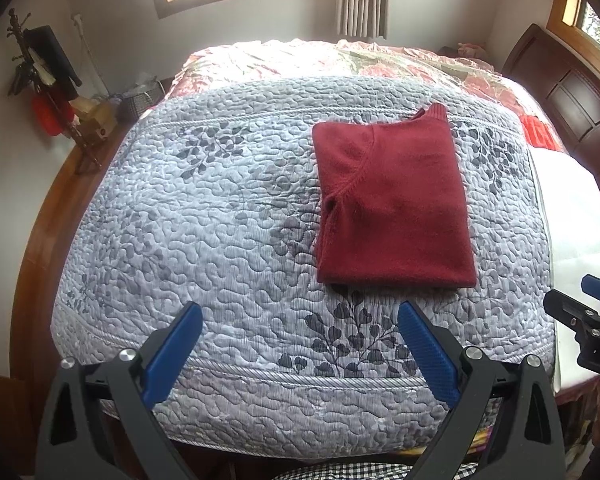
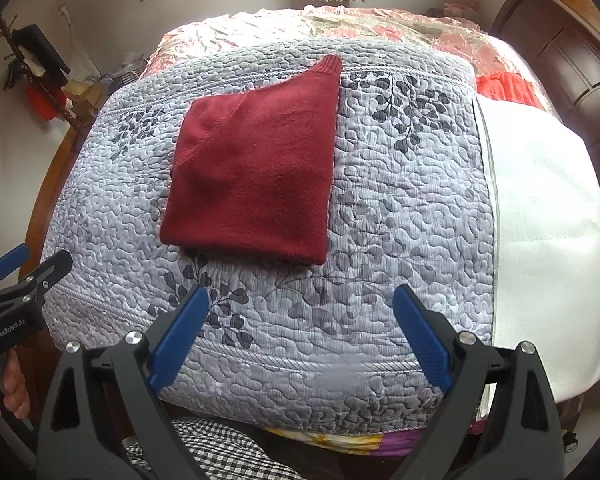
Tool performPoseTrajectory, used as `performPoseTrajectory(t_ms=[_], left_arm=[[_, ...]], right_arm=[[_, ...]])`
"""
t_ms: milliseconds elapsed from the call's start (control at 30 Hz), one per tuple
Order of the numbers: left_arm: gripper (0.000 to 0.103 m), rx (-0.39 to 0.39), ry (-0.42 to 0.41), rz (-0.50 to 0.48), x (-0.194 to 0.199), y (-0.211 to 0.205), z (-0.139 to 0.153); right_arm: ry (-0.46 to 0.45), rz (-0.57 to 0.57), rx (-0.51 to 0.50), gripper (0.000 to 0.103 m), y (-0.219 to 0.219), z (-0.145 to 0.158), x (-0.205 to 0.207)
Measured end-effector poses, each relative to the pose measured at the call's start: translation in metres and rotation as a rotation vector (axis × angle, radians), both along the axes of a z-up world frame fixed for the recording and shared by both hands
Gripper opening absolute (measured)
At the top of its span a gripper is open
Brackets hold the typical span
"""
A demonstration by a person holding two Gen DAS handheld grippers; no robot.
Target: Fold small clothes
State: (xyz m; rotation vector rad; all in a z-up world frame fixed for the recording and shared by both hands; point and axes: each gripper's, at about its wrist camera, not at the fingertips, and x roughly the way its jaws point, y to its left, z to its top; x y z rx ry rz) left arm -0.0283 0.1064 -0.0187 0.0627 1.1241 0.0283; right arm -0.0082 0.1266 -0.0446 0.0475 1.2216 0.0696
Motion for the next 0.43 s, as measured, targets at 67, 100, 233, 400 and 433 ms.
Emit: performPoseTrajectory(t_ms=[67,100,233,400,433], left_arm=[[0.098,-0.001,0.003,0.000,-0.0003,0.0002,-0.0012],[0.098,0.000,0.002,0.000,-0.0006,-0.0002,-0.0016],[0.098,0.000,0.011,0.007,0.0006,0.0009,-0.0035],[0.098,0.003,0.017,0.010,0.0007,0.0026,-0.0054],[0.098,0.004,0.018,0.009,0.0006,0.0020,-0.0056]], right_arm=[[0.000,0.003,0.000,0.093,0.0003,-0.0008,0.0002],[0.001,0.004,0.001,0.094,0.0007,-0.0012,0.0002],[0.011,0.006,-0.023,0.095,0.0023,-0.0037,0.0011],[0.016,-0.007,-0.023,0.095,0.0000,-0.0057,0.0023],[0.015,-0.009,-0.021,0.095,-0.0008,-0.0057,0.0025]])
